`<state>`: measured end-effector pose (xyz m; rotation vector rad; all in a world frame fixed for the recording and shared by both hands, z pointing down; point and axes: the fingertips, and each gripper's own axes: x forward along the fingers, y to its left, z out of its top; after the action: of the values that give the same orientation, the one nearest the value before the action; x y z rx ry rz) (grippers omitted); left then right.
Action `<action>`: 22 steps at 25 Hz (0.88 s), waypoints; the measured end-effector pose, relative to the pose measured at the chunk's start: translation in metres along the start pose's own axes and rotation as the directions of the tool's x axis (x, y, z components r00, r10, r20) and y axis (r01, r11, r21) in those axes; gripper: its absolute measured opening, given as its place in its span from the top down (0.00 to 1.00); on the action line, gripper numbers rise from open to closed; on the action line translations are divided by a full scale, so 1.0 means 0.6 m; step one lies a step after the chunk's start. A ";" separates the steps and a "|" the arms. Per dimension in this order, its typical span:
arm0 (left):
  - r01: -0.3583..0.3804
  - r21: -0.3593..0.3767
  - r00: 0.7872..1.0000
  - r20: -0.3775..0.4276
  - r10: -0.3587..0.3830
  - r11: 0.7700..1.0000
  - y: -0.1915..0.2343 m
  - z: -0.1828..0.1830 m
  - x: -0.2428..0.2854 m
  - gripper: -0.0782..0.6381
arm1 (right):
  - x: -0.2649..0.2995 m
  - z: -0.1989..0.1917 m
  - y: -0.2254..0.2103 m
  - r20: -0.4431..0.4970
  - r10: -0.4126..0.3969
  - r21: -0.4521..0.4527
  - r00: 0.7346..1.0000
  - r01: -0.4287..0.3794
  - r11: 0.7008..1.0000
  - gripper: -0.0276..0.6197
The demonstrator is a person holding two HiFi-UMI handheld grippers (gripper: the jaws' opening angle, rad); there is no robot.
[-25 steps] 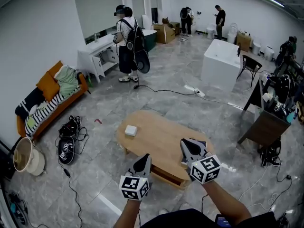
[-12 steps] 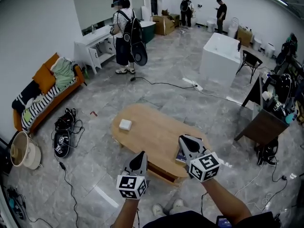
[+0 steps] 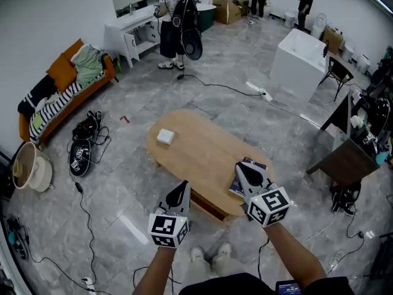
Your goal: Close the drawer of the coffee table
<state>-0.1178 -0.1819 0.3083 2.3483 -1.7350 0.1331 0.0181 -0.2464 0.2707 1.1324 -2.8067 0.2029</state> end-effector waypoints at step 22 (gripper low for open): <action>-0.029 -0.064 0.996 -0.084 0.024 0.998 0.011 -0.152 0.020 0.89 | 0.043 -0.141 0.021 -0.098 0.092 0.014 0.991 -0.091 0.996 0.94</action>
<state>-0.1154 -0.1743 0.4003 2.2414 -1.7054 0.1735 -0.0049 -0.2409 0.3571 0.9683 -2.7748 0.2728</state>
